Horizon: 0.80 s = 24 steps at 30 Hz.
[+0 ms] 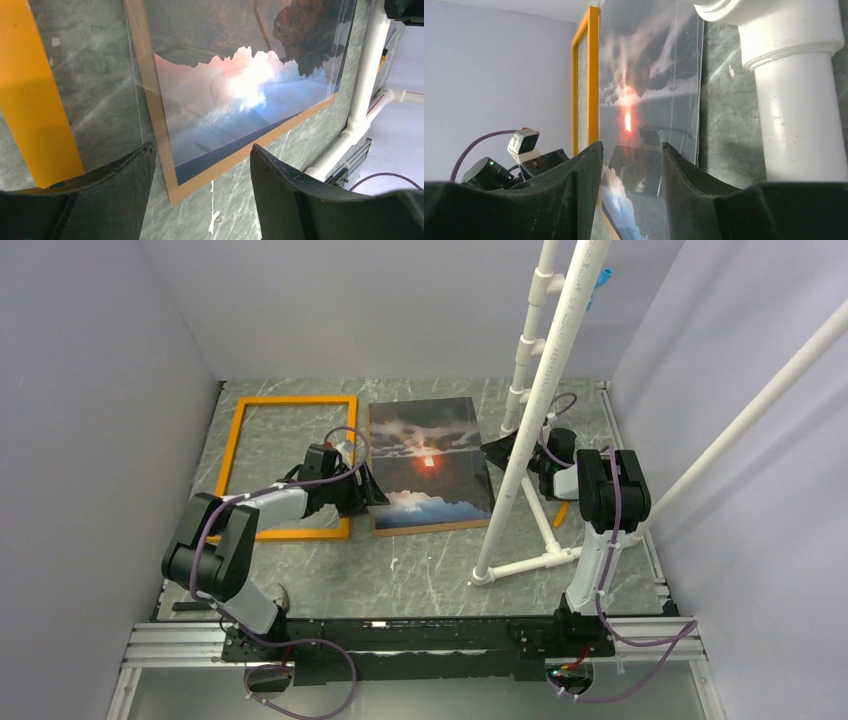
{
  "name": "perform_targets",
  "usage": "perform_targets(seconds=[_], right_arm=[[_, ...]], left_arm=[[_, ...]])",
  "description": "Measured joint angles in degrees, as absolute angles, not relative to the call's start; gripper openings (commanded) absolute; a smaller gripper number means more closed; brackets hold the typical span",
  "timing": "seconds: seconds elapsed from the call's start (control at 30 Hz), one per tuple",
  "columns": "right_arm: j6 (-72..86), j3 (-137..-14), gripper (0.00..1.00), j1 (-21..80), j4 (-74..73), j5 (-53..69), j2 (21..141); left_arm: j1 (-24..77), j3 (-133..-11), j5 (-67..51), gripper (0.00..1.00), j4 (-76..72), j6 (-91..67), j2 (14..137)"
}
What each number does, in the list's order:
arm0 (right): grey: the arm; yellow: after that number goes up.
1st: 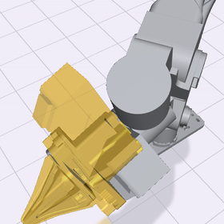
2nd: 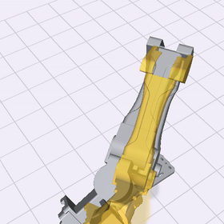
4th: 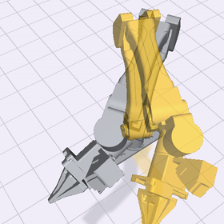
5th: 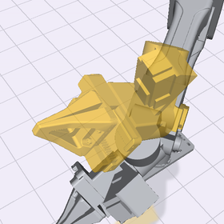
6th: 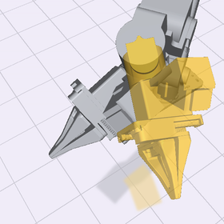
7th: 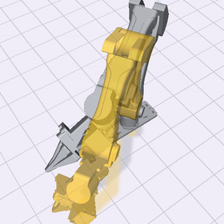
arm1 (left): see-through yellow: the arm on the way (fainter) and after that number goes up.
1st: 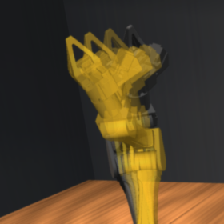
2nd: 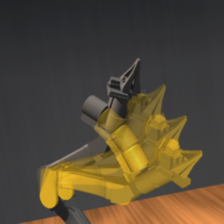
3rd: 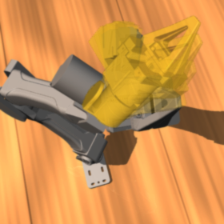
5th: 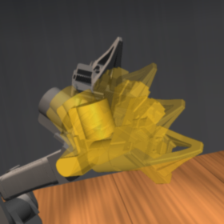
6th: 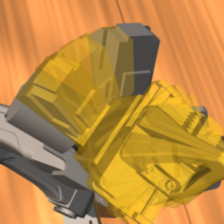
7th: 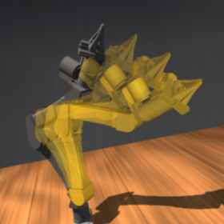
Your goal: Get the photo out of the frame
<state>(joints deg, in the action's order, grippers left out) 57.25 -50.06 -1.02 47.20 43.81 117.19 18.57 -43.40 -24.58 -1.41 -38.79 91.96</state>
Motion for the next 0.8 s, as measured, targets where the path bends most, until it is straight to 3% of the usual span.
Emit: perform_targets(seconds=[0.23, 0.47, 0.8], right_arm=[[50.98, -51.03, 0.42, -0.86, 35.35, 40.62, 115.07], [40.84, -47.03, 0.43, -0.64, 13.61, 31.57, 97.43], [33.87, -35.83, 0.38, -0.54, 5.85, 32.08, 90.78]], left_arm=[[18.57, -44.03, -24.62, 0.73, 1.96, -38.11, 90.52], [18.76, -48.45, -27.38, 0.70, 1.52, -38.11, 93.17], [18.94, -48.16, -28.16, 0.68, -0.60, -38.15, 97.30]])
